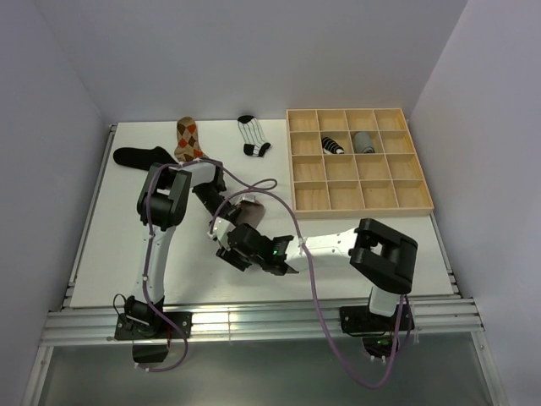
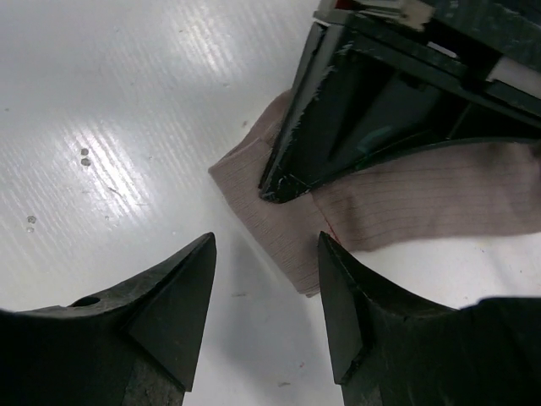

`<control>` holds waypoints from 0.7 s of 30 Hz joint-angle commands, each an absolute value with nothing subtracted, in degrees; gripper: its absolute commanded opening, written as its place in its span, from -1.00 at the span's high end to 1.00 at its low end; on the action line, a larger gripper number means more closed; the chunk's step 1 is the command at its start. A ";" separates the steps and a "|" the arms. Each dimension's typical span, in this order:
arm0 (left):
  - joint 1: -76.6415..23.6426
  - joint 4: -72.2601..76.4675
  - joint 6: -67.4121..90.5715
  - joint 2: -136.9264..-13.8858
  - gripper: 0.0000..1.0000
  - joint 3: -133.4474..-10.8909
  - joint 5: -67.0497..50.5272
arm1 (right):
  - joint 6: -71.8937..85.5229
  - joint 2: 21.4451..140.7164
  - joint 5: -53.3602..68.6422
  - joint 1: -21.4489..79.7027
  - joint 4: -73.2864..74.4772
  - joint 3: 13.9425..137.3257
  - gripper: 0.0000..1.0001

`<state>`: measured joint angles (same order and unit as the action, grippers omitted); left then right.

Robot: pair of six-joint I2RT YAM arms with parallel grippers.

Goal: Roll the socks
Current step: Roll the sock at the center of the board.

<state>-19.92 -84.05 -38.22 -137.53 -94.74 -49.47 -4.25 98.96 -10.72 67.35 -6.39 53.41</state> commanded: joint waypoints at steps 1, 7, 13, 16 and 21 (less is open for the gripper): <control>-19.34 -78.57 -41.48 -139.66 0.99 -93.17 -39.20 | -7.82 101.25 -13.97 69.34 -3.52 56.34 -0.17; -19.34 -78.66 -42.10 -139.48 0.99 -92.29 -37.79 | -9.84 103.44 -16.69 70.14 -2.81 57.21 -0.17; -19.34 -78.66 -43.06 -139.40 0.98 -91.06 -37.00 | -12.74 106.61 -20.13 70.49 -2.81 58.36 -0.17; -19.34 -78.66 -43.59 -138.78 0.95 -90.88 -37.26 | -12.66 108.36 -19.43 70.49 -2.38 59.06 0.08; -19.34 -78.49 -43.59 -136.85 0.86 -91.84 -37.97 | -11.95 108.90 -18.72 70.40 -1.76 59.15 0.59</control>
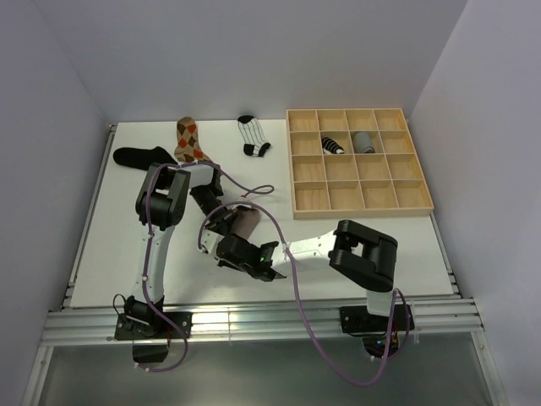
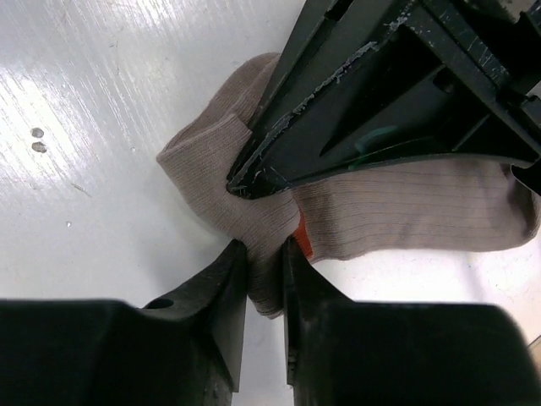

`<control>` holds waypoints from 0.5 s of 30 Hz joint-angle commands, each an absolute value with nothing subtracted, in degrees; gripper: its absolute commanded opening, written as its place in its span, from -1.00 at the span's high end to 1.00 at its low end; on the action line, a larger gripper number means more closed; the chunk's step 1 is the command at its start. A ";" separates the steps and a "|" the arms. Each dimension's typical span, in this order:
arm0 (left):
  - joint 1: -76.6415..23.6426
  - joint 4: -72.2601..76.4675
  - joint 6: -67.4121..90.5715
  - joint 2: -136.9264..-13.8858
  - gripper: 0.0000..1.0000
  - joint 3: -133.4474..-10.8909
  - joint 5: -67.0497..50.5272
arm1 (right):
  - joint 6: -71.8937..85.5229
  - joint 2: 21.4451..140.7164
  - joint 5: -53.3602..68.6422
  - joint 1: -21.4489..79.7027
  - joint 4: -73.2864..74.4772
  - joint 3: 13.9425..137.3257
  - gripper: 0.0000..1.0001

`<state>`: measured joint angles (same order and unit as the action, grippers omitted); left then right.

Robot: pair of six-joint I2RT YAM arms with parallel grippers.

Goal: Roll the socks
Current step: Roll the sock at the center of the board.

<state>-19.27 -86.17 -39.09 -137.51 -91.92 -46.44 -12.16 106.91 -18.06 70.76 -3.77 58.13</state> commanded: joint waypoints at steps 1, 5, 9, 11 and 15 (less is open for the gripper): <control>-19.34 -78.49 -43.59 -136.41 0.83 -92.19 -39.36 | -11.34 108.72 -18.02 70.49 -1.06 59.24 0.62; -18.55 -77.17 -43.15 -132.38 0.61 -95.00 -43.05 | -8.88 108.02 -13.89 69.88 3.07 60.12 0.71; -17.58 -71.12 -38.60 -126.57 0.53 -95.01 -44.91 | -5.11 106.09 -8.98 68.73 5.80 59.16 0.77; -17.23 -64.99 -35.61 -122.81 0.53 -93.35 -45.87 | -3.87 103.73 -7.04 67.68 5.63 57.84 0.78; -14.78 -52.43 -25.94 -116.55 0.55 -88.86 -45.44 | -2.02 99.85 -0.80 65.22 5.19 54.67 0.78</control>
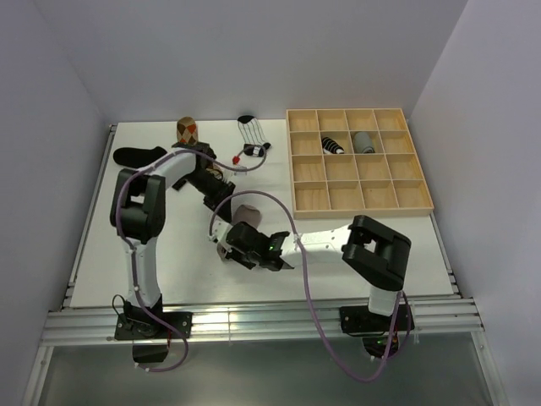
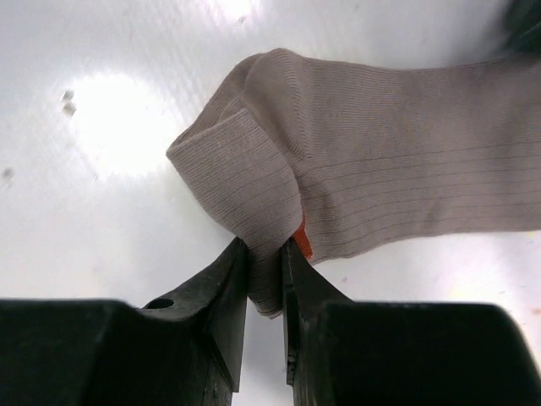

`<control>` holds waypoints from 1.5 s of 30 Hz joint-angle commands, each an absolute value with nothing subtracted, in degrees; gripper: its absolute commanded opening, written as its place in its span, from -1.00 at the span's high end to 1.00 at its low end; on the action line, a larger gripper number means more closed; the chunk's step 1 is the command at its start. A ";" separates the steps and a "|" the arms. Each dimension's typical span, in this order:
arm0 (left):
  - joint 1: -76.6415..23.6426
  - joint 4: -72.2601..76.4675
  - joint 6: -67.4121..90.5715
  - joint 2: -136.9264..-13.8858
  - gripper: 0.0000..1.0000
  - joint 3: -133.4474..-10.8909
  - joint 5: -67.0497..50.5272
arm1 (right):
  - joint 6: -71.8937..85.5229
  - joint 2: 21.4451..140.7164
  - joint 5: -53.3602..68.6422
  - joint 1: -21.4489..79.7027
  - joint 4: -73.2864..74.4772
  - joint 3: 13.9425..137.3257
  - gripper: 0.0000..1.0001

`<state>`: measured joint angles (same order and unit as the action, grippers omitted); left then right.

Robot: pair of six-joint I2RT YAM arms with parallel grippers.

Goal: Roll the socks
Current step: Roll the sock at the center of the board.

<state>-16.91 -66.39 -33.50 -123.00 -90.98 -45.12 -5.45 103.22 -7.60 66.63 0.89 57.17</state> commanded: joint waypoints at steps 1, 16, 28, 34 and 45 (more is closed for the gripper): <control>-14.33 -50.38 -22.80 -114.54 0.56 -88.16 -45.35 | -1.59 99.41 2.52 64.69 5.53 54.15 0.78; -6.06 -12.22 -11.85 -86.42 0.61 -62.60 -30.50 | 2.55 109.50 38.14 47.91 21.52 68.19 0.75; -17.13 -6.77 -38.39 -65.33 0.15 -40.02 -26.19 | 4.57 124.45 53.79 39.38 26.63 78.75 0.70; -23.55 -12.29 -45.08 -65.03 0.03 -37.97 -29.79 | 6.50 127.00 53.62 38.58 25.66 79.80 0.70; -33.66 -18.89 -49.66 -68.64 -0.01 -37.09 -29.53 | 9.14 128.50 51.16 37.88 25.58 80.33 0.70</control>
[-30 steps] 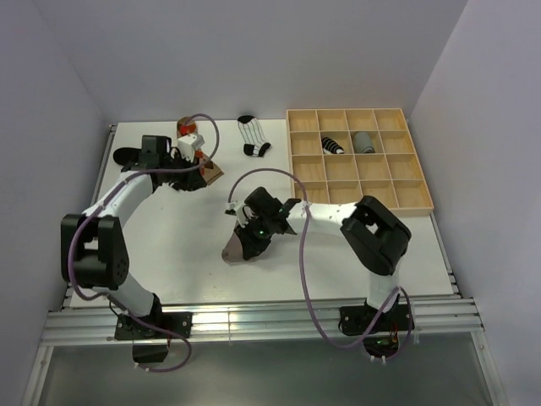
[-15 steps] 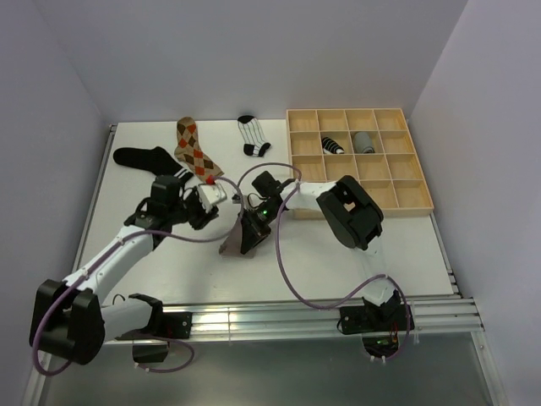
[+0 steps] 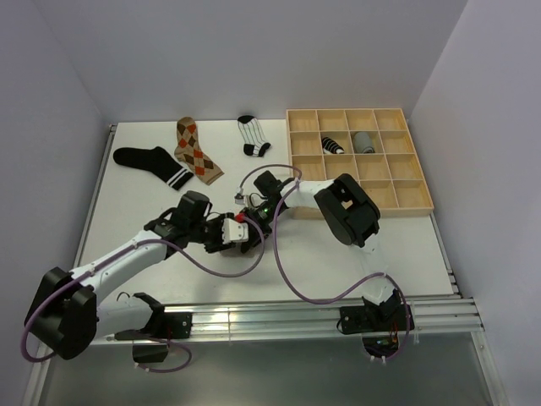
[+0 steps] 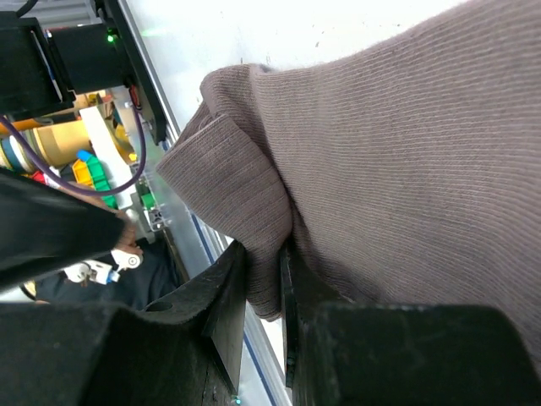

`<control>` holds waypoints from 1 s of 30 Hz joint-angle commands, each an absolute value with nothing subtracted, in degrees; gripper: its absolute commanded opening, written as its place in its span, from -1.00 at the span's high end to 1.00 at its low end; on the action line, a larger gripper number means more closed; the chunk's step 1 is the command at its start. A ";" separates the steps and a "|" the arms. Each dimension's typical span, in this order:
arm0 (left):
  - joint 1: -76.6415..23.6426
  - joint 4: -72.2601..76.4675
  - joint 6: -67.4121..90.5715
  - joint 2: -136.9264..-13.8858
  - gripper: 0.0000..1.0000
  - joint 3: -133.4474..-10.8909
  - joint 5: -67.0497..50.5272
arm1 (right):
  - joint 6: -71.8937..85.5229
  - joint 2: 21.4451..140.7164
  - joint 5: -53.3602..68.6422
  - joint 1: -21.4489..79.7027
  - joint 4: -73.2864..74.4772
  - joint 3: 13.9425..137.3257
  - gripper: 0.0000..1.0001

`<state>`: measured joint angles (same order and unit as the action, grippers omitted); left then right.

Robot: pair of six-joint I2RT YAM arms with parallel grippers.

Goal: Roll the socks
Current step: Roll the sock at the center of the board.

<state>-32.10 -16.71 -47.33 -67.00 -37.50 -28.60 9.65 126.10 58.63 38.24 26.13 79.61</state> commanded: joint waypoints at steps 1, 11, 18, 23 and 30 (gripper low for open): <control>-34.01 -19.59 -49.92 -69.95 0.00 -37.52 -29.71 | 9.23 128.50 51.07 37.88 25.66 80.25 0.70; -34.45 -18.90 -48.78 -76.46 0.06 -40.95 -29.71 | 9.14 128.23 49.31 37.88 25.32 79.10 0.70; -34.45 -20.65 -47.73 -82.69 0.26 -44.99 -29.88 | 9.23 127.71 47.55 37.71 24.26 77.61 0.70; -34.45 -25.04 -47.55 -87.62 0.62 -48.68 -30.49 | 10.98 125.08 41.06 37.79 21.98 75.24 0.51; -33.84 -34.97 -44.83 -96.92 0.88 -58.16 -32.96 | 19.59 114.19 25.60 37.79 9.87 66.28 -0.08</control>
<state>-34.02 -29.45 -46.30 -93.41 -54.54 -30.39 17.39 117.10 45.93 38.24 17.91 71.13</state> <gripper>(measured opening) 0.168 0.512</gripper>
